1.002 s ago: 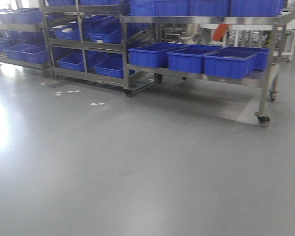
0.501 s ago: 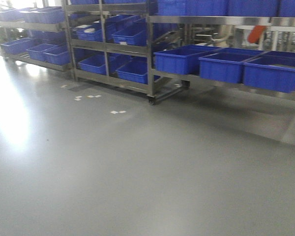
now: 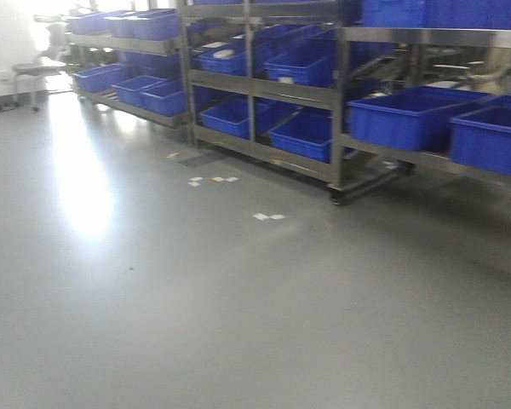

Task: Pick and sort blue part to right shelf
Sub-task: 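Drive the base across the floor past the bin racks, then turn the base and approach the shelf of blue bins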

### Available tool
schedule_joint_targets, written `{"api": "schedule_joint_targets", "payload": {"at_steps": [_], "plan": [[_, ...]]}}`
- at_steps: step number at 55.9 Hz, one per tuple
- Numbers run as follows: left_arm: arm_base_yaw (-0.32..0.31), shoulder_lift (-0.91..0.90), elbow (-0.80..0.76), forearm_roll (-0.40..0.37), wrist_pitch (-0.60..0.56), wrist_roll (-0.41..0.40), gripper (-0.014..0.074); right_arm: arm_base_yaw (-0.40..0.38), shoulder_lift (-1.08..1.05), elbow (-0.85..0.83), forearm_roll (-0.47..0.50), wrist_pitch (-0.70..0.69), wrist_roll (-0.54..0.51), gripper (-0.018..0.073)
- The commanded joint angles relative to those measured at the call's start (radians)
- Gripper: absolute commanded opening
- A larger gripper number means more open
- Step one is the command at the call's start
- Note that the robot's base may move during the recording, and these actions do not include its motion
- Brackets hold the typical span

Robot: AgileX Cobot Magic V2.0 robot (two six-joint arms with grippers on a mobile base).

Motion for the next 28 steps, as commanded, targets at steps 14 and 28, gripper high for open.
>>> {"api": "schedule_joint_targets", "payload": {"at_steps": [14, 28], "plan": [[-0.006, 0.012, -0.03, 0.018, -0.076, -0.009, 0.0332, -0.002, -0.014, -0.03, -0.009, -0.102, -0.012, 0.0209], [-0.006, 0.012, -0.03, 0.017, -0.078, -0.009, 0.0332, -0.002, -0.014, -0.03, -0.009, -0.102, -0.012, 0.0209]]}}
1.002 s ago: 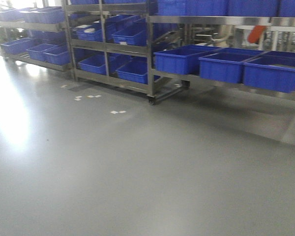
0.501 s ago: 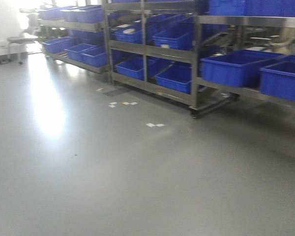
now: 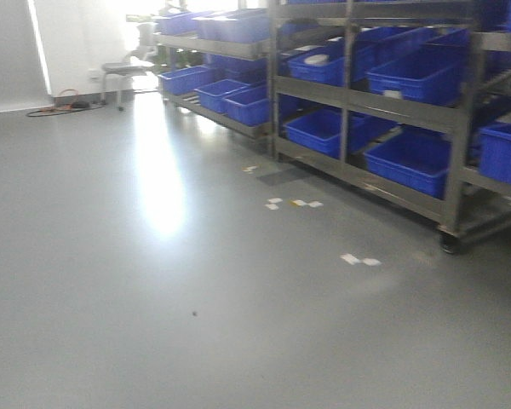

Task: Pick and sort blue part to right shelf
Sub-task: 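Turn the base and approach the shelf of blue bins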

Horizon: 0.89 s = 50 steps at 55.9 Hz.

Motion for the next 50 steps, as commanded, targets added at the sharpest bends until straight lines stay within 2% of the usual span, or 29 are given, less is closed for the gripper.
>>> {"api": "schedule_joint_targets", "payload": {"at_steps": [1, 50], "plan": [[-0.006, 0.012, -0.03, 0.017, -0.078, -0.009, 0.0332, -0.002, -0.014, -0.03, -0.008, -0.102, -0.012, 0.0209], [-0.006, 0.012, -0.03, 0.017, -0.078, -0.009, 0.0332, -0.002, -0.014, -0.03, -0.008, -0.102, -0.012, 0.0209]]}}
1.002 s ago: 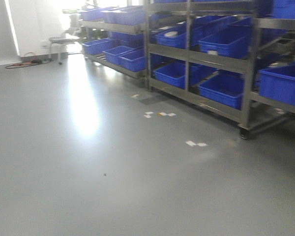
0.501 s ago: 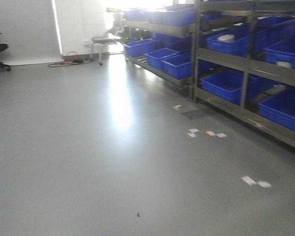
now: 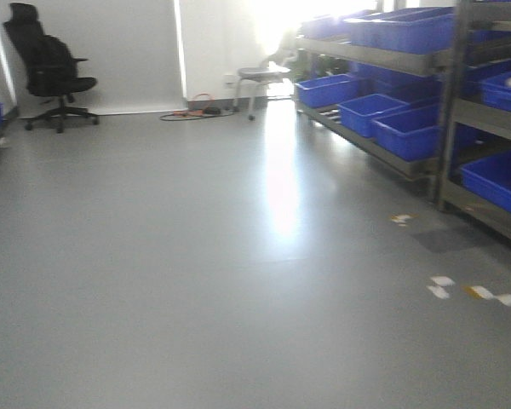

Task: Pick and sort blue part to right shelf
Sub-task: 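Turn the base and approach the shelf of blue bins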

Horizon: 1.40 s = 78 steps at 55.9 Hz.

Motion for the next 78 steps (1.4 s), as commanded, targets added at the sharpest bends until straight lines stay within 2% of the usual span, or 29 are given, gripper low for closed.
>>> {"api": "schedule_joint_targets", "payload": {"at_steps": [1, 78], "plan": [[-0.006, 0.012, -0.03, 0.017, -0.078, -0.009, 0.0332, -0.004, -0.014, -0.03, -0.008, -0.102, -0.012, 0.0209], [-0.006, 0.012, -0.03, 0.017, -0.078, -0.009, 0.0332, -0.004, -0.014, -0.03, -0.008, -0.102, -0.012, 0.0209]]}}
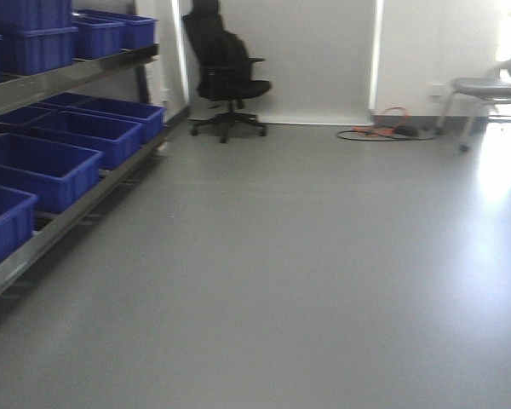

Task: Pick and sort blue part to right shelf
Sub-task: 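Turn the base and approach the shelf of blue bins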

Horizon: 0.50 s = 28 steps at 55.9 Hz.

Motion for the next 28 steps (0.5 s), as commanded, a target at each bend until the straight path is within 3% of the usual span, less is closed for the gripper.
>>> {"api": "schedule_joint_targets", "payload": {"at_steps": [1, 28], "plan": [[-0.006, 0.012, -0.03, 0.019, -0.078, -0.009, 0.0332, -0.004, -0.014, -0.03, -0.008, -0.102, -0.012, 0.0209], [-0.006, 0.012, -0.03, 0.019, -0.078, -0.009, 0.0332, -0.004, -0.014, -0.03, -0.008, -0.102, -0.012, 0.0209]]}}
